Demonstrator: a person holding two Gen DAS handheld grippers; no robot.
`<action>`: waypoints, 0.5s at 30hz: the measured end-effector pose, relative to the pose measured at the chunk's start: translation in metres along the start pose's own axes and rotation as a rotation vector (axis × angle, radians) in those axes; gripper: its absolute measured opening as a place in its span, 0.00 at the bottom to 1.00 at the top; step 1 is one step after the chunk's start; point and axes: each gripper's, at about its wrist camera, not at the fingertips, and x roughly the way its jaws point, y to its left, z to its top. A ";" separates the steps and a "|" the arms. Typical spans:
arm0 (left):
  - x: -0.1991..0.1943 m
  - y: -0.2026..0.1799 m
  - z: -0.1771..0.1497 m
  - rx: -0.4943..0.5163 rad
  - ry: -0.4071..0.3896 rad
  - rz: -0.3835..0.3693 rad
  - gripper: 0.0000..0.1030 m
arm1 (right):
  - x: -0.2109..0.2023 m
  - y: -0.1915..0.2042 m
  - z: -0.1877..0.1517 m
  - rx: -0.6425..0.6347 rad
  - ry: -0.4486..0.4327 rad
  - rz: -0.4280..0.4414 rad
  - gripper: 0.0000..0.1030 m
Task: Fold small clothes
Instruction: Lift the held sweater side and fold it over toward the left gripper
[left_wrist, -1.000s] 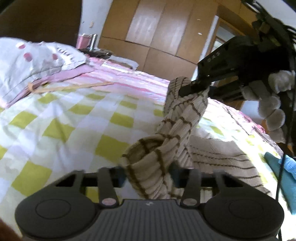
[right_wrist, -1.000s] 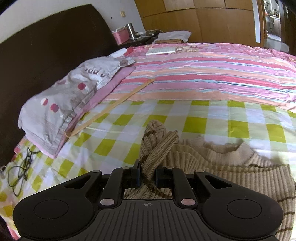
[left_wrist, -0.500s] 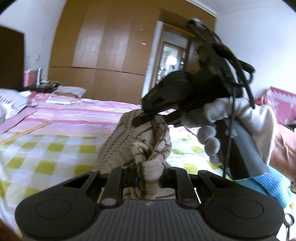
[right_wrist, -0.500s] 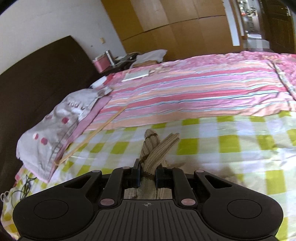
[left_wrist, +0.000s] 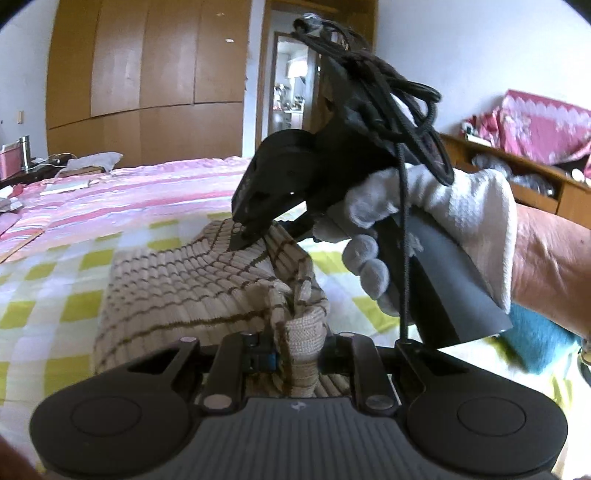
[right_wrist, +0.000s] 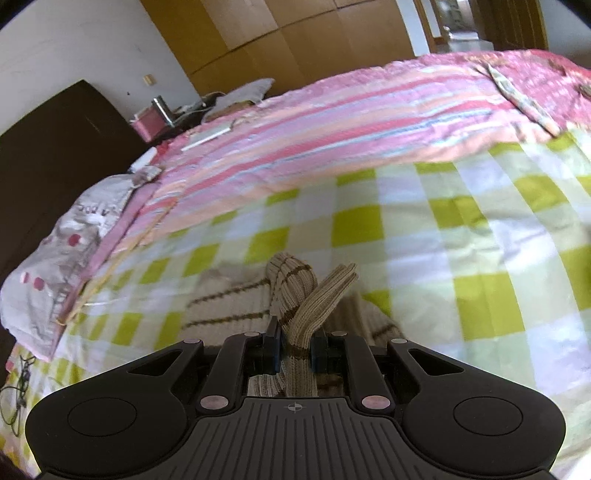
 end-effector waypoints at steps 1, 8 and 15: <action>0.003 -0.003 -0.001 0.005 0.005 0.001 0.23 | 0.002 -0.004 -0.002 0.005 0.001 0.000 0.13; 0.014 -0.010 -0.009 0.039 0.029 0.004 0.23 | 0.015 -0.020 -0.013 0.009 0.008 -0.009 0.13; 0.010 -0.021 -0.013 0.075 0.034 0.004 0.25 | 0.015 -0.026 -0.017 0.008 0.002 0.006 0.16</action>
